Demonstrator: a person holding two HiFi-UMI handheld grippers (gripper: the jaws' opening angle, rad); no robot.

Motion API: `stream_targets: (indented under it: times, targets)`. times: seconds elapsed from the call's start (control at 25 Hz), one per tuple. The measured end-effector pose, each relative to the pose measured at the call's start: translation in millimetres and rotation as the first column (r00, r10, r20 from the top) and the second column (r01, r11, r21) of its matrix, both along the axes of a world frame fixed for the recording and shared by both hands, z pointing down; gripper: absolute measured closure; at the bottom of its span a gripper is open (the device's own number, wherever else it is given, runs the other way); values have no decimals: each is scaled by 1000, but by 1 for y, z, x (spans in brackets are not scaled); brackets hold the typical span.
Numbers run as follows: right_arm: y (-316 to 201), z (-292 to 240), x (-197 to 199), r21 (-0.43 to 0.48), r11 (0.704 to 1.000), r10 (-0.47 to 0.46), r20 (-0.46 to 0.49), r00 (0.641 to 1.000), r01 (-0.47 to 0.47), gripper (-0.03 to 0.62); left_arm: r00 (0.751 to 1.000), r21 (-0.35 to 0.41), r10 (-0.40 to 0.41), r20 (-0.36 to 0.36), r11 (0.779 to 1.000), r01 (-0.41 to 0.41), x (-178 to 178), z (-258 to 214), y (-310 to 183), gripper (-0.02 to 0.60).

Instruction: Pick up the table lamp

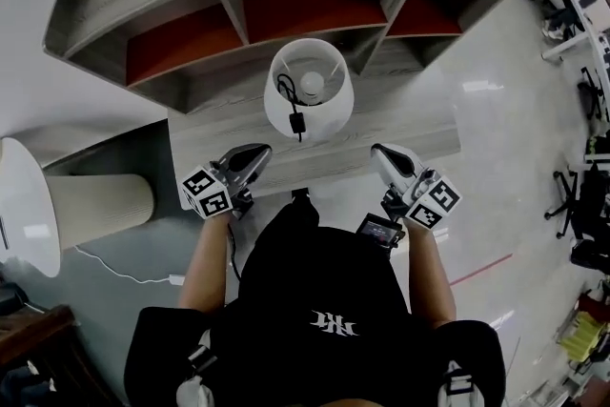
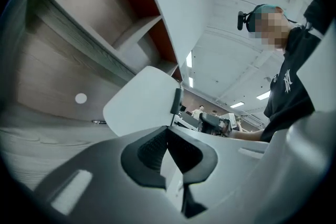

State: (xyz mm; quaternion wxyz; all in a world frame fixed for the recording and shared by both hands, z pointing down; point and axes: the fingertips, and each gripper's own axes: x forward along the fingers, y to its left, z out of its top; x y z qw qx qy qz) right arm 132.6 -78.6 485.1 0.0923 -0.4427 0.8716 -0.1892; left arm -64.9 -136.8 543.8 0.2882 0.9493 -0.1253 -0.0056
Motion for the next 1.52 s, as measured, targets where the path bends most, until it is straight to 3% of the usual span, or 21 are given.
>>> stream_targets:
  times: [0.2,0.52,0.68,0.76,1.08,1.28,1.52]
  targets:
    - [-48,12,8,-68,998,-8,0,1000,8,592,1000,-60,12,11,998,-11,-8,15,-39,586]
    - [-109,24,29,-154,988,-10,99,995,26,564,995,-107,-56,-78,993,47,-17,22,-94,584]
    - [-127,32,46,-187,982,6,204,979,33,554,986,-125,-92,-136,989,75,-25,16,-100,583]
    - [-138,39,50,-207,976,-13,259,966,69,544,984,-140,-125,-128,984,107,-27,16,-103,583]
    - [-154,72,47,-286,918,-178,321,930,275,508,978,-276,-185,-97,949,152,-18,44,-98,554]
    - [-156,102,50,-344,887,-161,395,905,308,479,971,-349,-188,-149,929,126,-15,47,-102,517]
    - [-150,121,43,-379,843,-167,488,857,381,472,972,-390,-184,-143,914,116,-16,61,-104,477]
